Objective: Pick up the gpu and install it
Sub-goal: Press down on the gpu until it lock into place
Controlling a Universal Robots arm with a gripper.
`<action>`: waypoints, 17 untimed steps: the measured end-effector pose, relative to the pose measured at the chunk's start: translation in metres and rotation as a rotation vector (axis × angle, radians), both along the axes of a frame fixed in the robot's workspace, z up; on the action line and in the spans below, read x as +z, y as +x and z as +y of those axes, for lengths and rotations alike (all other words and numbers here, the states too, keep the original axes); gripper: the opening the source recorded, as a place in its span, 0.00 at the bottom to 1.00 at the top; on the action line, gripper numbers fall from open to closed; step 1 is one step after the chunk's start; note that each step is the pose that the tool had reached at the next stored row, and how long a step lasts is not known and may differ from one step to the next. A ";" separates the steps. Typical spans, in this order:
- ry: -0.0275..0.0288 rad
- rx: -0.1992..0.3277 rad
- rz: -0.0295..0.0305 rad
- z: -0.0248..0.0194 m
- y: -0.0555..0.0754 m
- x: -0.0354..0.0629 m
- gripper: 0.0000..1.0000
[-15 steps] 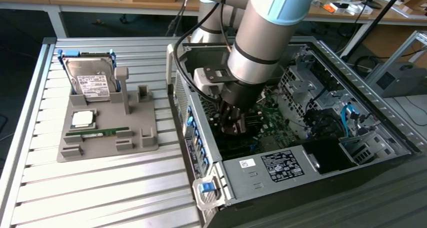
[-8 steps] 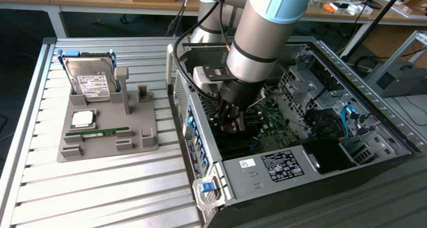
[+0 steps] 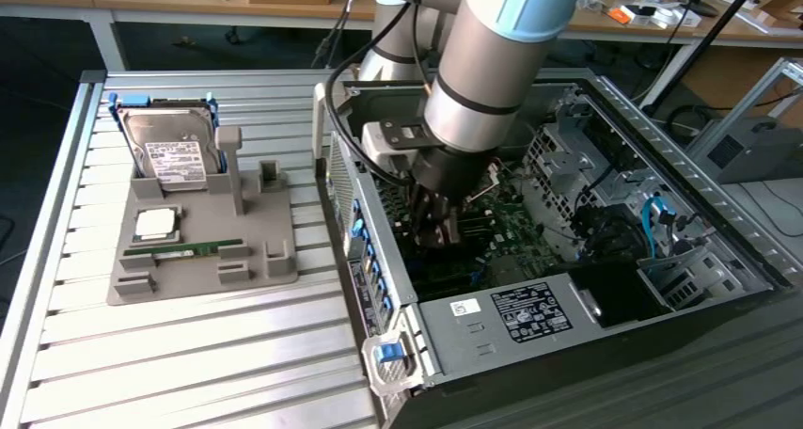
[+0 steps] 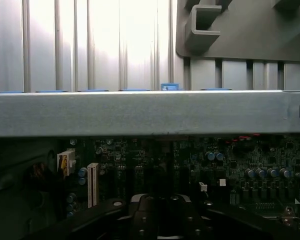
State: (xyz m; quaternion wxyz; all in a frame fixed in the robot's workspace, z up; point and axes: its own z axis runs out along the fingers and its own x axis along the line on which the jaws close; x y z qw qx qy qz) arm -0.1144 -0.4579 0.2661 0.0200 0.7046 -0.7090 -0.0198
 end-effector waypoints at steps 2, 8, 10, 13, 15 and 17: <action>-0.0004 0.000 0.0001 0.0026 0.000 0.0001 0.11; 0.0001 0.000 -0.0001 0.0029 0.000 -0.0001 0.11; 0.0000 0.000 -0.0001 0.0026 -0.001 -0.0001 0.11; 0.0001 0.000 -0.0001 0.0026 -0.003 -0.0002 0.11; 0.0002 0.000 -0.0002 0.0025 -0.004 -0.0002 0.11; 0.0002 0.000 -0.0003 0.0023 -0.005 -0.0002 0.11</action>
